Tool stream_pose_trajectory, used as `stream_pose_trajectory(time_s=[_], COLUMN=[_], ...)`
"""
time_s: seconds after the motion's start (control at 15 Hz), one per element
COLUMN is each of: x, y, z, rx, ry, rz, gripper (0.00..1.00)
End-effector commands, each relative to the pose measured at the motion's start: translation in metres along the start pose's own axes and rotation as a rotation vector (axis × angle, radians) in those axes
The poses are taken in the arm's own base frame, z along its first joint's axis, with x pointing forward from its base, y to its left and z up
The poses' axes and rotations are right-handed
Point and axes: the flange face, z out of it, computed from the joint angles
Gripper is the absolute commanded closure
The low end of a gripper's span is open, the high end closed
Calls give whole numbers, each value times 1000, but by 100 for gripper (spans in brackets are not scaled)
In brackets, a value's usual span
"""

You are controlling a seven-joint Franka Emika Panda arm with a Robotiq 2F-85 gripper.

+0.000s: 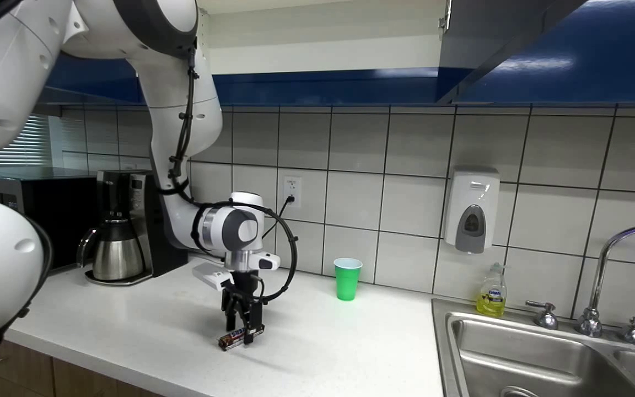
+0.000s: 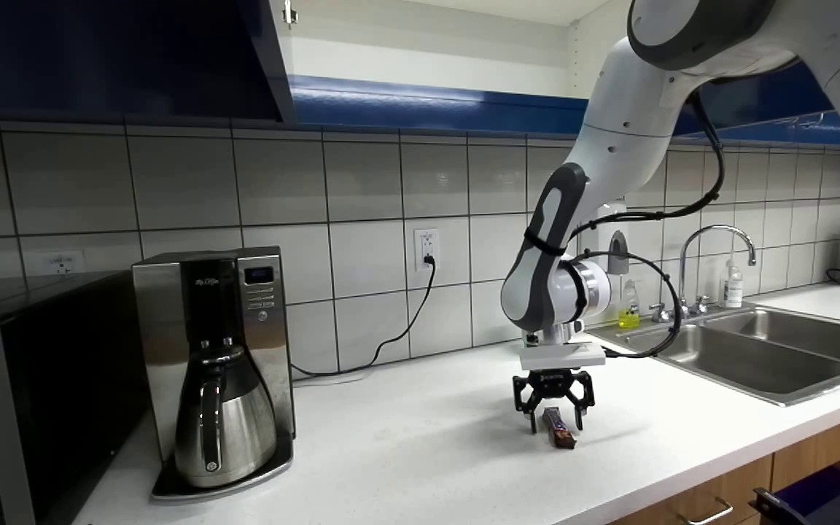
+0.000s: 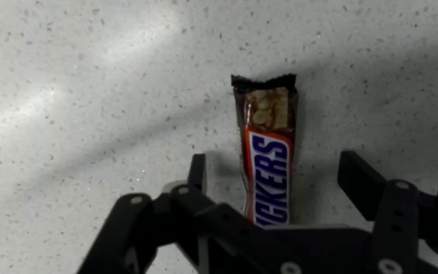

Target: Put the brown packet in the open upper cabinet.

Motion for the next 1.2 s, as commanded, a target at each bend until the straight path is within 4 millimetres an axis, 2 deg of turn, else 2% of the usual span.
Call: stream_pose_trajectory(time_s=[0.0, 0.33, 0.47, 0.73, 1.13], x=[5, 7, 8, 9, 9], y=[-4, -13, -14, -11, -1], z=[2, -1, -3, -10, -48], rx=[-5, -3, -2, 10, 50], ry=[6, 17, 20, 27, 72], rz=[24, 16, 17, 16, -44], gripper=[42, 81, 94, 94, 94])
